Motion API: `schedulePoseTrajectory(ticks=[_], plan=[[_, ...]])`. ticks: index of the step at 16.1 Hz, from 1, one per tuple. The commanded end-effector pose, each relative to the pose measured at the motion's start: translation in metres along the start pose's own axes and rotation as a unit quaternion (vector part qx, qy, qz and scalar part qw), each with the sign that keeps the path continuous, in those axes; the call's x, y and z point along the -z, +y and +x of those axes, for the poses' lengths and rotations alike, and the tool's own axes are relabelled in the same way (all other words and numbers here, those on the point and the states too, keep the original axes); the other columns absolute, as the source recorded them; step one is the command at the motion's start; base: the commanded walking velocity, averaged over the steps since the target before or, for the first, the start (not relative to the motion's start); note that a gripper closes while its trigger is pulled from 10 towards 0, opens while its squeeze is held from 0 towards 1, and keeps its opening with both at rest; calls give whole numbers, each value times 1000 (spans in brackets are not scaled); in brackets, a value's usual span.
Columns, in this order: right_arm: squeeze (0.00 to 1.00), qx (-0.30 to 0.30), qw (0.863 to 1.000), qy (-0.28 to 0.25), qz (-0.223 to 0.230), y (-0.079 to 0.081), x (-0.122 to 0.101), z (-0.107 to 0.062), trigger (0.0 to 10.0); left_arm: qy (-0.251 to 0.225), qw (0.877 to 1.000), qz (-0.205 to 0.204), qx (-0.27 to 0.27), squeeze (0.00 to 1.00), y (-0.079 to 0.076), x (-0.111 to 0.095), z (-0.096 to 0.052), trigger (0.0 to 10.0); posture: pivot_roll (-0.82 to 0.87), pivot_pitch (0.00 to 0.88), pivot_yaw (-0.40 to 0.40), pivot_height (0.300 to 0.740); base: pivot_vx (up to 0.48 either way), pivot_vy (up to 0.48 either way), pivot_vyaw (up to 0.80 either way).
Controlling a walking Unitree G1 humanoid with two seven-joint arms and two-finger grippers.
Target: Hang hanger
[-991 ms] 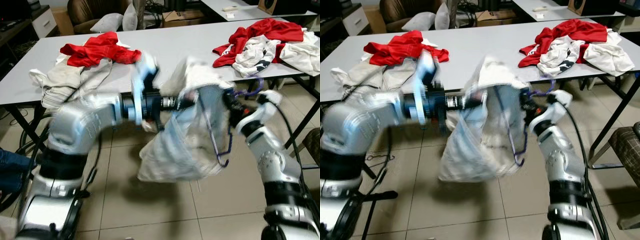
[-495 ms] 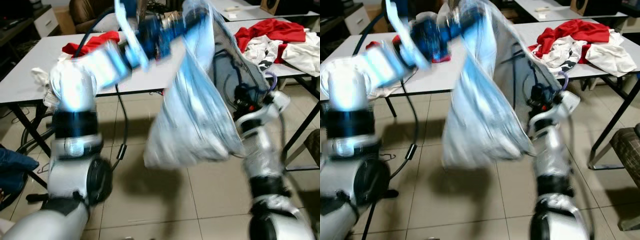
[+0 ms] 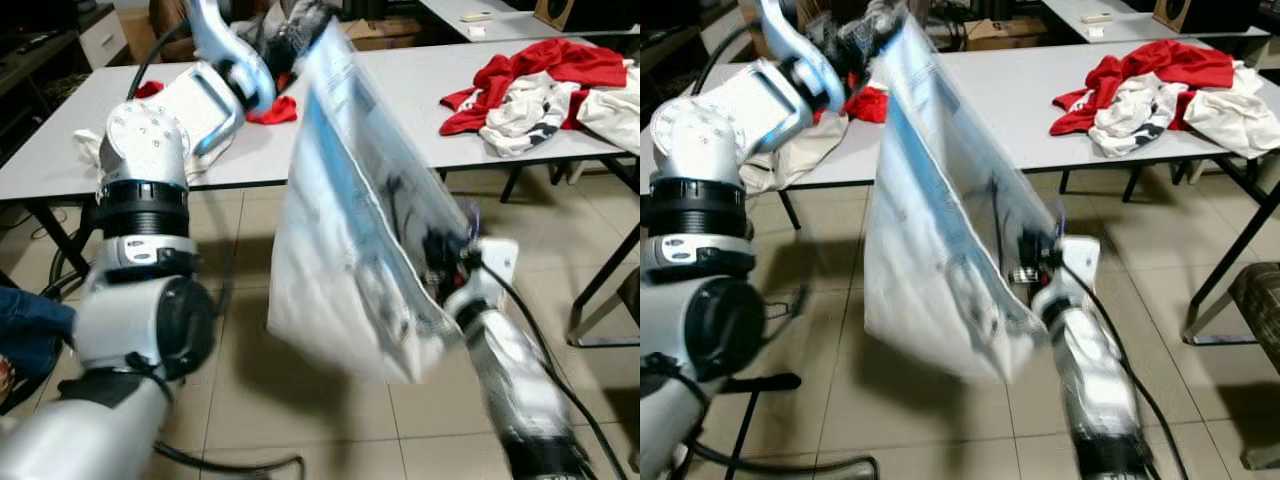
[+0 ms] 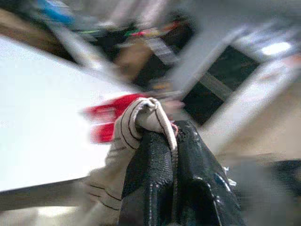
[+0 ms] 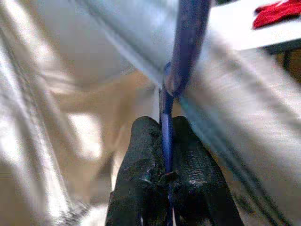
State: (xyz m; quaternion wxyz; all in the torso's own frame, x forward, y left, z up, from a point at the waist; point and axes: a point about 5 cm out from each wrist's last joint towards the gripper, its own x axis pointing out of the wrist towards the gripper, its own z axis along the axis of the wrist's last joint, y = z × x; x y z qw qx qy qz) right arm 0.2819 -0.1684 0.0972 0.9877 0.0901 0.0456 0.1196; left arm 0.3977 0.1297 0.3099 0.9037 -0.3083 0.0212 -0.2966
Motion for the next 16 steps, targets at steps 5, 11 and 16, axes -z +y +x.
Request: schedulePoseTrajectory(ticks=[5, 11, 16], plan=[[0, 12, 997, -25, 78, -4, -64, -53, 10000, 53, 949, 251, -185, 0, 85, 22, -44, 0, -52, 0, 103, 740, 0, 0, 0], [0, -26, 994, -53, 96, 16, -124, -59, 10000, 261, 898, 308, -175, 0, 127, 146, -102, 0, -88, 0, 73, 740, 0, 0, 0], [0, -30, 989, -19, 140, 20, -135, -48, 10000, 291, 900, 299, -126, 0, 118, 200, -99, 10000, -118, 0, 52, 740, 0, 0, 0]])
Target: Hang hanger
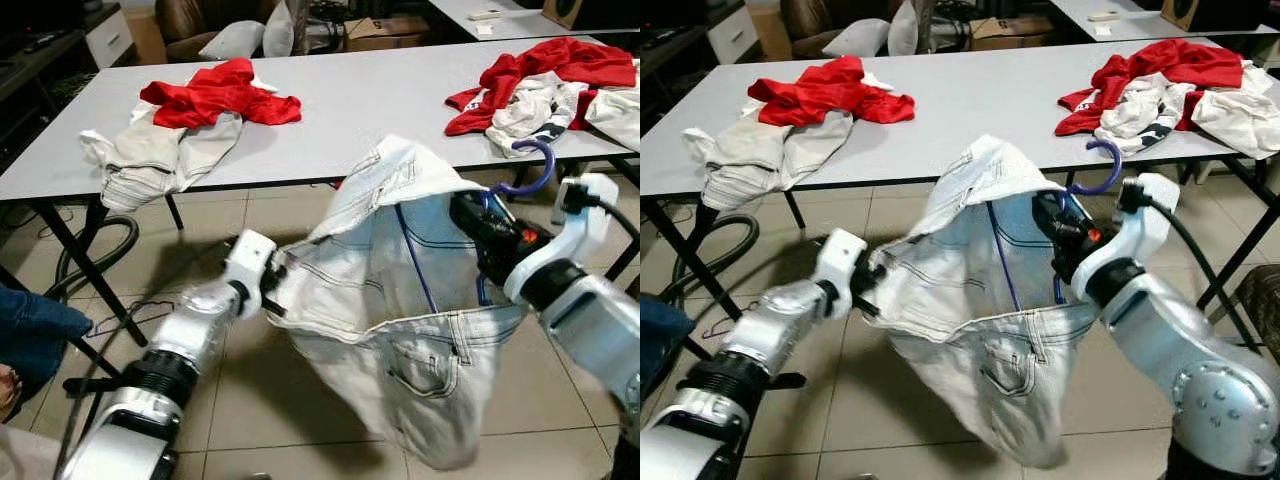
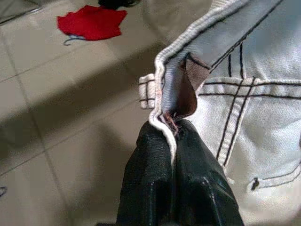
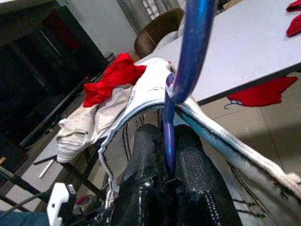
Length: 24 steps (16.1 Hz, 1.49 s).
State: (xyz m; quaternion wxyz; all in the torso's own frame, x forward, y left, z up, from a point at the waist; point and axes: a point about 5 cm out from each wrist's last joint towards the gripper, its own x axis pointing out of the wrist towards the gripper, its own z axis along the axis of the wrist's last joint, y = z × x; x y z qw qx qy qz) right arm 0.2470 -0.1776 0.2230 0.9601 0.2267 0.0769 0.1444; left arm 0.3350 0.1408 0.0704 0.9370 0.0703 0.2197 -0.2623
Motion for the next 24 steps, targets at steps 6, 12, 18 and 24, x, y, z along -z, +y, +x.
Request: schedulePoseTrajectory(ticks=[6, 12, 18, 24], plan=[[0, 15, 999, 15, -28, 0, -9, 0, 10000, -84, 993, -57, 64, 1000, 1, -13, -13, 10000, -114, 0, 37, 740, 0, 0, 0], [0, 74, 994, 60, -62, -19, 4, 9, 10000, -85, 987, -17, 134, 1000, 2, -15, -29, 10000, -106, 0, 38, 740, 0, 0, 0], [0, 86, 990, 71, -88, -24, 10, 14, 10000, -105, 986, -40, 121, 0, 3, -16, -34, 10000, -96, 0, 55, 740, 0, 0, 667], [0, 103, 979, 95, -146, -38, 24, 8, 10000, -164, 983, -48, 61, 0, 4, -42, -56, 10000, -82, 0, 40, 740, 0, 0, 800]])
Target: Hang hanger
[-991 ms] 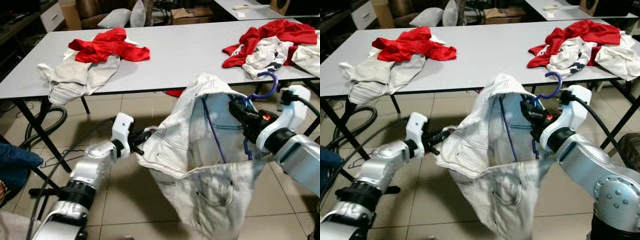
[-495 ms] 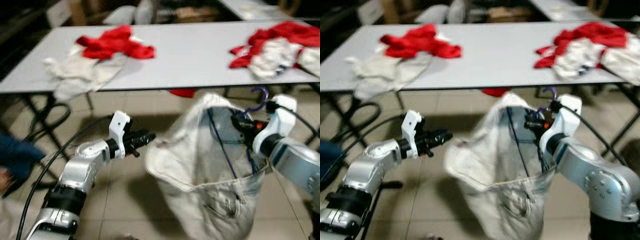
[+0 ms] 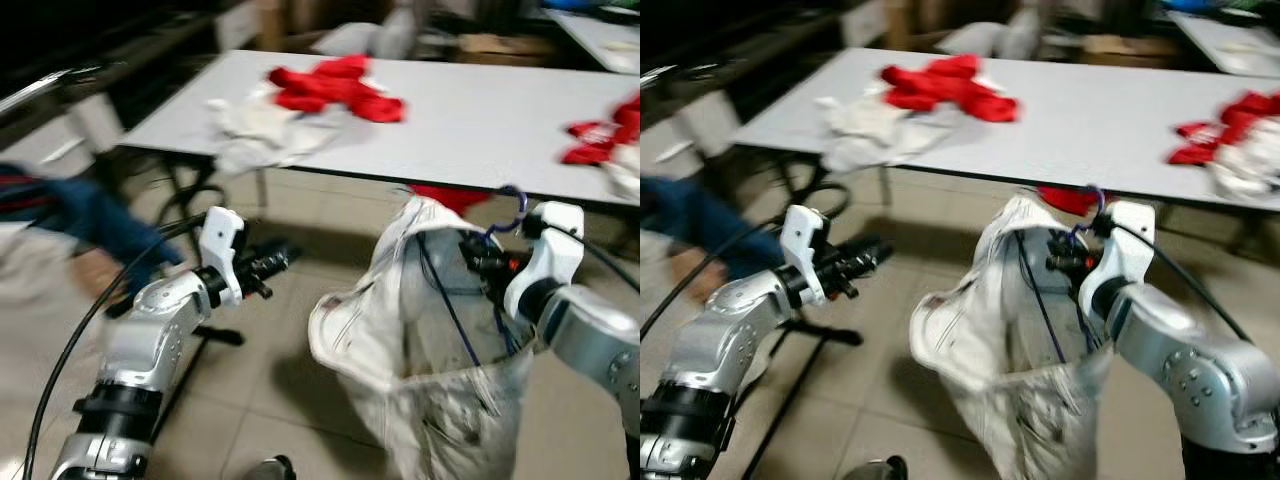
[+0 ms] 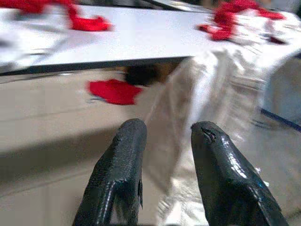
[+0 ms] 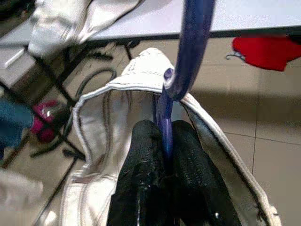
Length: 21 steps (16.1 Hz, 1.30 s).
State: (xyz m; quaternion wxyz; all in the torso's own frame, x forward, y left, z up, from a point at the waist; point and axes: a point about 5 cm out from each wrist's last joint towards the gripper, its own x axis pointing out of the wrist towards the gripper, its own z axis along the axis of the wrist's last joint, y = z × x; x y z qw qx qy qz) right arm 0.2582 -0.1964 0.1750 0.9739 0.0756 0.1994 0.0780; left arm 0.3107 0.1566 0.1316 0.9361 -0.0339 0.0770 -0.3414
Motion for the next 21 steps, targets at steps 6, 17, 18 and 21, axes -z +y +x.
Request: schedulePoseTrajectory(ticks=[6, 17, 18, 21], plan=[[0, 48, 997, -44, -44, -10, 12, 6, 10000, -60, 981, -88, -162, 0, -16, -6, -7, 10000, -87, 0, 54, 740, 0, 0, 800], [0, 13, 997, -55, -59, 3, 37, 18, 10000, -20, 978, -27, -204, 0, -31, 3, -11, 10000, -28, 0, 59, 740, 0, -123, 800], [0, 12, 997, -53, -53, 4, 41, 19, 10000, -23, 978, -23, -207, 0, -29, 0, -12, 10000, -25, 0, 60, 740, 0, -386, 800], [0, 0, 997, -49, -51, 7, 46, 21, 10000, -18, 977, -12, -214, 0, -27, 0, -16, 10000, -17, 0, 65, 740, 0, -387, 800]])
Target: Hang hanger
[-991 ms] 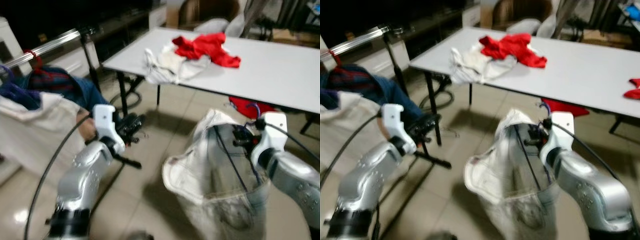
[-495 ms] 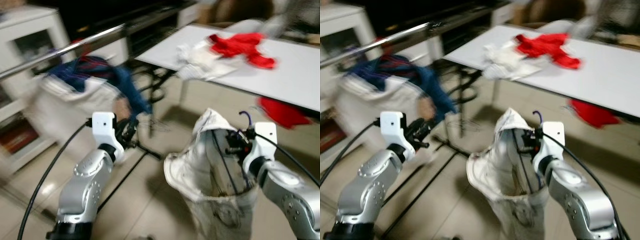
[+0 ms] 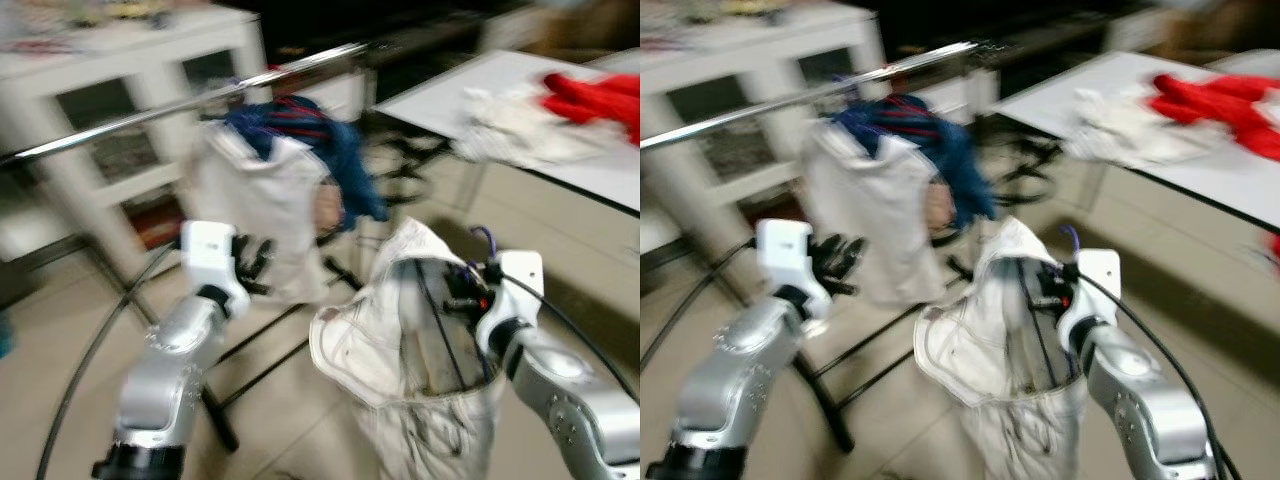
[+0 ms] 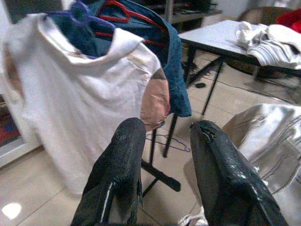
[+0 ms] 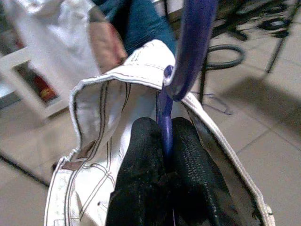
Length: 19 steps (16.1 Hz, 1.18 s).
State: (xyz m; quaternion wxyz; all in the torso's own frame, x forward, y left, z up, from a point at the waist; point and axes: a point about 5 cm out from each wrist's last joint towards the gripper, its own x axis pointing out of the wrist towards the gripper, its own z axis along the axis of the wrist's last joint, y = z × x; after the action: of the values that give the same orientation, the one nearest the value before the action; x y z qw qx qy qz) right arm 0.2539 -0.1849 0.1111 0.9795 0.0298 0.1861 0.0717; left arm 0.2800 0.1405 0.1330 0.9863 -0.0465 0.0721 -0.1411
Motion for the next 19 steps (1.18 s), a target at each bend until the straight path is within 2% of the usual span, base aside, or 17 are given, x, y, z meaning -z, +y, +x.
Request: schedulePoseTrajectory(ticks=[1, 9, 13, 14, 15, 19], plan=[[0, -16, 999, -41, -7, 6, -16, 0, 10000, 1, 1000, 13, -9, 0, 6, -3, -2, 10000, -17, 0, 66, 740, 0, -382, 800], [0, -26, 998, -50, -31, -1, -22, 6, 10000, 4, 1000, 27, -12, 0, 6, -1, 2, 10000, -24, 0, 56, 740, 0, -274, 800], [0, -17, 998, -53, -32, -7, -21, 5, 10000, 11, 997, 72, 9, 0, 8, -1, -2, 10000, -21, 0, 54, 740, 0, 0, 800], [0, -15, 998, -56, -26, -8, -21, 3, 10000, 4, 996, 84, 18, 0, 7, -3, -4, 10000, -24, 0, 54, 740, 0, 0, 800], [0, -20, 997, -74, 1, -6, -21, -2, 10000, 0, 995, 97, 20, 0, 4, -4, -5, 10000, -18, 0, 48, 740, 0, 0, 0], [0, 5, 996, -78, 41, -3, -17, -1, 10000, -16, 997, 75, 20, 0, -1, -5, -6, 10000, -11, 0, 42, 740, 0, 0, 0]])
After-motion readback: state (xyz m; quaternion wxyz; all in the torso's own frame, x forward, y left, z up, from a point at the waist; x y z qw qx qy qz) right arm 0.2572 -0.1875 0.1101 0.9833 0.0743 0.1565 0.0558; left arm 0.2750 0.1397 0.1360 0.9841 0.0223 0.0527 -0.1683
